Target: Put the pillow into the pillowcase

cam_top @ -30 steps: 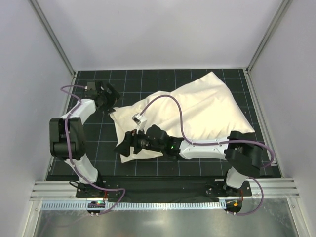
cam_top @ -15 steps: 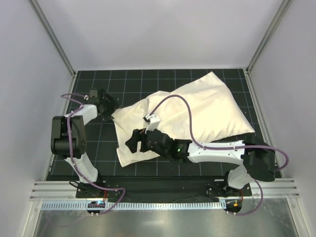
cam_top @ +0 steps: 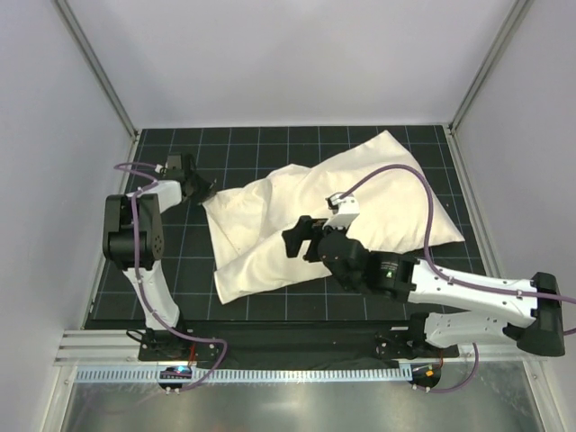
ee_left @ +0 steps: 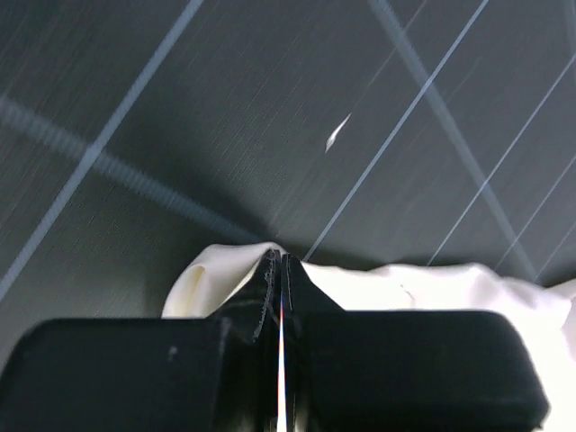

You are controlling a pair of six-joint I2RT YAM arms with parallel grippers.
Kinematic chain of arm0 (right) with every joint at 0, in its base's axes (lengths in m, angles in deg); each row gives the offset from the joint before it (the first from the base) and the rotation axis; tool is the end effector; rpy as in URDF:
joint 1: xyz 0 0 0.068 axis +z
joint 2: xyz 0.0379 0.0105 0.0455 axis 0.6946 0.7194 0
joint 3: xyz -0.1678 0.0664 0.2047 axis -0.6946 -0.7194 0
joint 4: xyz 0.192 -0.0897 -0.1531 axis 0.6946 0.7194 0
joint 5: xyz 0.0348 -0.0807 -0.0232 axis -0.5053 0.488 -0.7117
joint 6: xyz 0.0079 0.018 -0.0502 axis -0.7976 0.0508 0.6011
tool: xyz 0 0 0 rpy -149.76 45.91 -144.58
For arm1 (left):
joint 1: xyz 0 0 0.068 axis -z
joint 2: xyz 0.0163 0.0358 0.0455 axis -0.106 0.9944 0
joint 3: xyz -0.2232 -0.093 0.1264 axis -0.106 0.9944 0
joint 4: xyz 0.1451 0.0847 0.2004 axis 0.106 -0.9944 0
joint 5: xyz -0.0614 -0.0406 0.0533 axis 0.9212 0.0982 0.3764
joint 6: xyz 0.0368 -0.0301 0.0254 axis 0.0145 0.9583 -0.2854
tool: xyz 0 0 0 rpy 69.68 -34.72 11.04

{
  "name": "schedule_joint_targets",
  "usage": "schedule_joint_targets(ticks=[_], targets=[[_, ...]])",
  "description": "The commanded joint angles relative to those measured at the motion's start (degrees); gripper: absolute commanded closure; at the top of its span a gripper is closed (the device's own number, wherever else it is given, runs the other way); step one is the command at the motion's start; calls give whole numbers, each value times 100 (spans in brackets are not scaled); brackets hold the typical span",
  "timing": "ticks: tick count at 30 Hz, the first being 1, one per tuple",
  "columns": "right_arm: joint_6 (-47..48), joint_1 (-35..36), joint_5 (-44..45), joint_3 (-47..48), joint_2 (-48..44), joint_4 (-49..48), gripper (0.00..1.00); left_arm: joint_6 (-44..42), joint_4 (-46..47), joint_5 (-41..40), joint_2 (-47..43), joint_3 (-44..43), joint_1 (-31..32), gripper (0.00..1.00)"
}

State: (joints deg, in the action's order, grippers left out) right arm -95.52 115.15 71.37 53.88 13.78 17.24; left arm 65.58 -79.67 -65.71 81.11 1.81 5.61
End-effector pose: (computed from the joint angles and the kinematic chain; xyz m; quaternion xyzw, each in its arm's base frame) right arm 0.1032 0.2316 0.3265 -0.0059 0.8010 0.2850 0.5265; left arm 0.3964 -0.0006 0.1503 -0.4005 0.8503 -0.1942 0.2810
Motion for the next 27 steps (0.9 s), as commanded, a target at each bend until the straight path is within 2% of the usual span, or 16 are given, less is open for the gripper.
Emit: schedule_joint_targets(ticks=[1,5,8,9,10,12,13,16,19,23,25,27], targets=[[-359,-198,1067,-118,-377,1262,16,22,68,-55,322,-861,-146,100],[-457,-804,1051,-520,-1087,1661,16,154,-415,260,640,-1741,-304,100],[-62,-1182,1103,-802,-1675,1617,13,93,-415,70,105,-1578,-217,99],[148,-1244,1182,-838,-1818,1635,11,58,-424,25,-393,-1480,-217,95],[254,-1314,1243,-873,-1985,1661,9,49,-468,-45,-641,-1340,-225,89],[518,-1324,1288,-891,-2475,1731,8,-48,-494,-73,-1500,-868,-234,64],[693,-1324,1279,-882,-2635,1784,7,-74,-521,-38,-1853,-682,-226,39],[940,-1332,1288,-943,-3321,1925,7,-145,-564,129,-3198,127,-217,15],[1072,-1332,1183,-1014,-4058,2083,7,-346,-775,279,-4418,751,-164,0],[1135,-1324,1192,-1023,-4868,2338,7,-716,-1433,665,-5450,1218,-146,0],[1432,-1324,886,-1119,-5227,2041,6,-891,-1636,1043,-5967,1429,-155,0],[1504,-1324,875,-1076,-5317,2126,4,-997,-1961,1193,-6311,1509,-146,0]])
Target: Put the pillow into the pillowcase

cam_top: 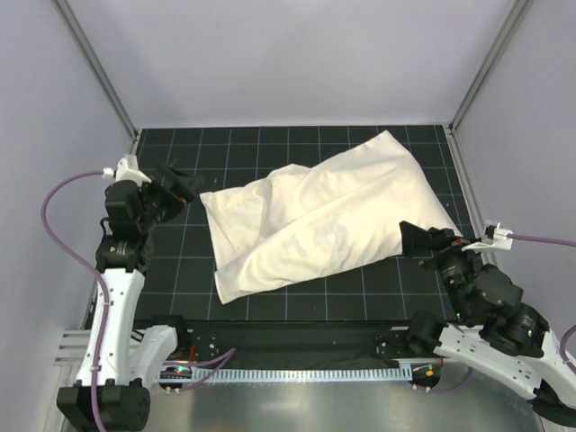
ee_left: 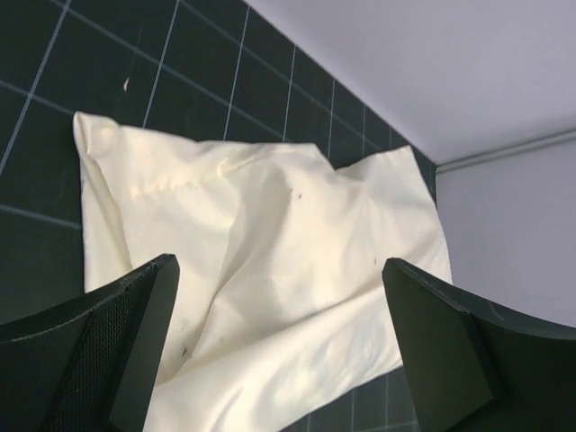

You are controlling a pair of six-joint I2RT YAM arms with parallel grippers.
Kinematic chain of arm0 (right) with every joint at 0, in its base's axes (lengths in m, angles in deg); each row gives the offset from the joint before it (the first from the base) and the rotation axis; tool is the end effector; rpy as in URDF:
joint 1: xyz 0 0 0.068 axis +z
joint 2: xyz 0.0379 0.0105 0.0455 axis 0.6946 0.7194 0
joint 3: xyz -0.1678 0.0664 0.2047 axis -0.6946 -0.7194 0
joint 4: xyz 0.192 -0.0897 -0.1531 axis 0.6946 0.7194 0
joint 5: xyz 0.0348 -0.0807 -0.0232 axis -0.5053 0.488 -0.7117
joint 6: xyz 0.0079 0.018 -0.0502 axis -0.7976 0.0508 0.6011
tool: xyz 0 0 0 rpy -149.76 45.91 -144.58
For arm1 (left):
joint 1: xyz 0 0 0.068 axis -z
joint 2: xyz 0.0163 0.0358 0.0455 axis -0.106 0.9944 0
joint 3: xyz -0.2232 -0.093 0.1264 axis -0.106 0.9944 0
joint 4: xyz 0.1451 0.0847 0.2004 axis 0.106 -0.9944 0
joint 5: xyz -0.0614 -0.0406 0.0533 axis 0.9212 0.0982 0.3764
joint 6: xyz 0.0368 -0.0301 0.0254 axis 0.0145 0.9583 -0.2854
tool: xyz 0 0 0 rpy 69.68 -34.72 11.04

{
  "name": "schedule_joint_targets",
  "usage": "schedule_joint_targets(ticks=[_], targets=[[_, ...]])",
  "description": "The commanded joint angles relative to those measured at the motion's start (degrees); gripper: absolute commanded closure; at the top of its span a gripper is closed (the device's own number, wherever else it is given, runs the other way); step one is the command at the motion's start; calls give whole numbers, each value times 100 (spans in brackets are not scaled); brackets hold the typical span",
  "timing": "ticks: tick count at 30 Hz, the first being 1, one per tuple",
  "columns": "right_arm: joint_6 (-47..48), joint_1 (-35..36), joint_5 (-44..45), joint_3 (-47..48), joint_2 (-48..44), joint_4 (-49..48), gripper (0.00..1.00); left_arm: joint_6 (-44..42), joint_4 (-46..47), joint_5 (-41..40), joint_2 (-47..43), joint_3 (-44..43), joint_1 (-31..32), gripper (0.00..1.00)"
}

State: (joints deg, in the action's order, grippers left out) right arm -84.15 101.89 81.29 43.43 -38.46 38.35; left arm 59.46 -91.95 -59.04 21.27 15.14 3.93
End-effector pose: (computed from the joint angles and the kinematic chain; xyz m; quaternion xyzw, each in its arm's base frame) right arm 0.0436 0.0183 0.3449 0.1387 0.6978 0.2289 0.6645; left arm 0.1966 -0.0006 0.3553 -0.2630 0.7531 -0.3073 0.5189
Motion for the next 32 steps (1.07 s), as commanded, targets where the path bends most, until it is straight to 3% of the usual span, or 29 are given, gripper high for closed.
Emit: schedule_joint_targets(ticks=[1,8,13,18,24,32], targets=[[306,3,-109,91,-76,155,3,-525,-864,509,-476,210,22,0],[-676,12,-337,522,599,1709,1,-1341,-2007,220,-1426,210,13,0],[-959,12,-126,338,934,1852,1,-1652,-2131,-193,-1682,667,22,0],[-1083,12,-153,391,804,1993,1,-1747,-2070,-37,-1840,659,31,0],[-1022,21,-232,250,487,1800,0,-1739,-2079,324,-1463,677,74,0],[-961,117,-372,277,460,1748,0,-1713,-2123,210,-1198,659,514,0]])
